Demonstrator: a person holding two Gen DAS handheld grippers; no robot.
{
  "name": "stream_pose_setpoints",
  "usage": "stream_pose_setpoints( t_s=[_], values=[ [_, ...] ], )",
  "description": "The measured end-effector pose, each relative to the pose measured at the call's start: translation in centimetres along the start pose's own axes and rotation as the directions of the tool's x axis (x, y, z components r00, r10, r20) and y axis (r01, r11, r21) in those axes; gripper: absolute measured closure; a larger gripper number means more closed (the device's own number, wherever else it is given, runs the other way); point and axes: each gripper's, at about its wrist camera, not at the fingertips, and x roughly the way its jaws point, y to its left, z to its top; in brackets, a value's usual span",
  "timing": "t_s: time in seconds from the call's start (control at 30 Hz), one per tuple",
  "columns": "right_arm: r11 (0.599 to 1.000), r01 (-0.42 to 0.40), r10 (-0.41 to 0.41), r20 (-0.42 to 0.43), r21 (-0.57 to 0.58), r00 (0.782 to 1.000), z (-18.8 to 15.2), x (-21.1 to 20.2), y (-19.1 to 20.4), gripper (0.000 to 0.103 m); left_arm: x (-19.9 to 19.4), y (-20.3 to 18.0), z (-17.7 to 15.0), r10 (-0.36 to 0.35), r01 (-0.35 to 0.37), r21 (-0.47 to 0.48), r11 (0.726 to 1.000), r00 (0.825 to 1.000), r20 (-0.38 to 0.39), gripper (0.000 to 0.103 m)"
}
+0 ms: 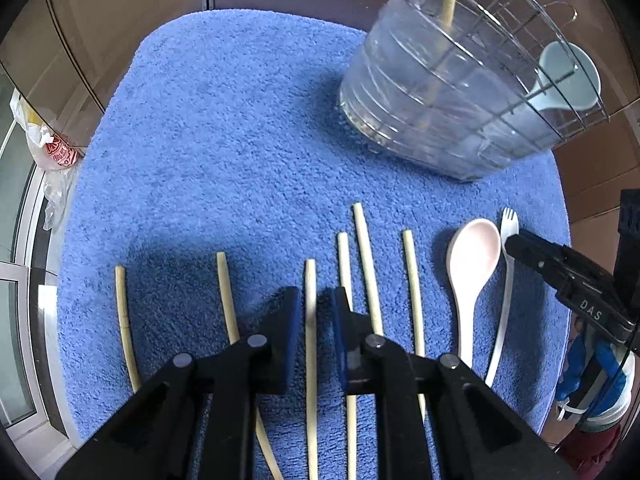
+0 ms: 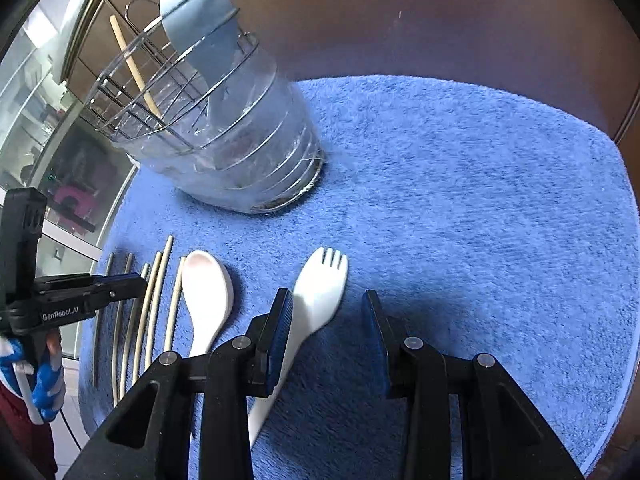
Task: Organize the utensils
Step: 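Close left tool on another chopstick while right tool grasps the white fork, then lift chopstick into the wire holder with left tool while right tool drops the fork in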
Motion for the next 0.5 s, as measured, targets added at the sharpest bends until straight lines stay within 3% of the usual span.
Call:
stream_pose_setpoints(
  t_s=[0.1, 0.23, 0.5],
  values=[
    [0.999, 0.03, -0.03, -0.021, -0.018, 0.999, 0.6, 0.7, 0.9, 0.074, 0.3, -0.3, 0.3, 0.014, -0.014, 0.004, 1.0, 1.0, -0.01, 0.093],
    [0.998, 0.065, -0.066, -0.034, -0.023, 0.997, 0.8, 1.4, 1.3, 0.093, 1.2, -1.3, 0.8, 0.03, -0.03, -0.014, 0.999, 0.999, -0.016, 0.097],
    [1.0, 0.011, -0.011, -0.009, -0.007, 1.0, 0.7, 0.9, 1.0, 0.098, 0.5, 0.0, 0.6, 0.009, -0.008, -0.069, 0.998, 1.0, 0.004, 0.098]
  ],
)
